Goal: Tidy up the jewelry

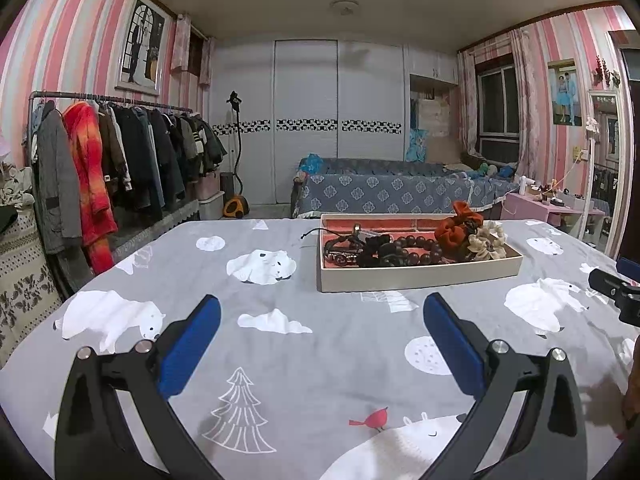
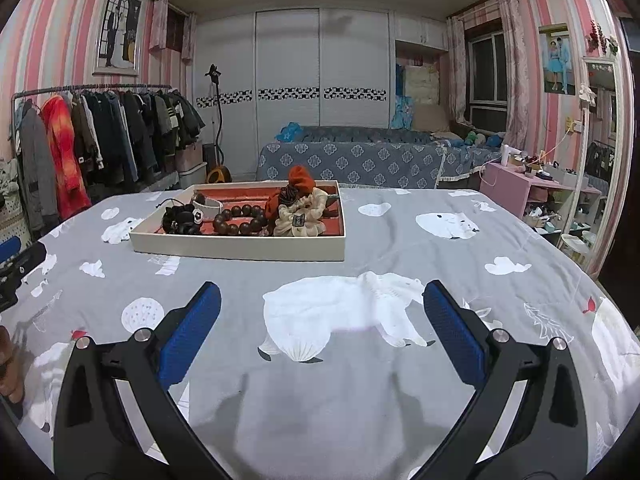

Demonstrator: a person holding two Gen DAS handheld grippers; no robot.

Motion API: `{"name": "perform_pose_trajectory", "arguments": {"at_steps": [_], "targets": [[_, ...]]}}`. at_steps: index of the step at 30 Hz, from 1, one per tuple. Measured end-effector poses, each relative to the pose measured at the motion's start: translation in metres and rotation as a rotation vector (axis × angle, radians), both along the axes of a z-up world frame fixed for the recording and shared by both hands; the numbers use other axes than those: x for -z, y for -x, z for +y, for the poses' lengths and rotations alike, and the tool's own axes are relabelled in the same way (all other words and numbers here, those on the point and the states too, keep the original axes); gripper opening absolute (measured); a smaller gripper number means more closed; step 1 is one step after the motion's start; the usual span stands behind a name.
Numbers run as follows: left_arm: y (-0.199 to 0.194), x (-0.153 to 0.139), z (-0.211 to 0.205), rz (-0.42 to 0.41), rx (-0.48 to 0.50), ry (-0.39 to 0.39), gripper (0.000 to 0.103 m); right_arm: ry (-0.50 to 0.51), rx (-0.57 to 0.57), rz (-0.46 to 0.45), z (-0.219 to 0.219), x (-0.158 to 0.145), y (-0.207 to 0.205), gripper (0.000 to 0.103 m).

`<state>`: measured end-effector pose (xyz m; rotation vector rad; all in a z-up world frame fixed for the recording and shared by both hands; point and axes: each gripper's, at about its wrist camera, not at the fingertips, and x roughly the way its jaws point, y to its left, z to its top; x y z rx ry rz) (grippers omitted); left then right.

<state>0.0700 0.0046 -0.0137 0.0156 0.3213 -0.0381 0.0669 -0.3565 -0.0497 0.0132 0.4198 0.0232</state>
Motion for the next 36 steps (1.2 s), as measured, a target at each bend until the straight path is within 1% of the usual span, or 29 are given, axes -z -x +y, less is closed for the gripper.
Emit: {"name": "perform_pose_trajectory", "arguments": {"at_steps": [5, 11, 16, 21, 36], "targets": [[0.0006, -0.0002, 0.0002, -0.001, 0.0, 0.001, 0.099, -0.008, 0.003, 0.004, -0.001, 0.0013, -0.0005, 0.099], [0.0006, -0.0001, 0.0013, -0.001, -0.001, 0.006, 0.099, -0.005, 0.009, -0.015, -0.0008, 0.0, 0.0028, 0.099], [0.0018, -0.0003, 0.0013, -0.002, -0.001, 0.009, 0.099, -0.017, 0.013, -0.015, -0.0027, 0.0, 0.0037, 0.099], [0.0, 0.0003, 0.0027, 0.001, -0.004, 0.016, 0.099, -0.006, 0.013, -0.012, -0.0015, -0.0003, 0.0044, 0.099], [0.0009, 0.0006, 0.0032, 0.002, -0.02, 0.01, 0.099, -0.013, 0.011, -0.002, -0.0034, -0.0018, 0.003, 0.099]]}}
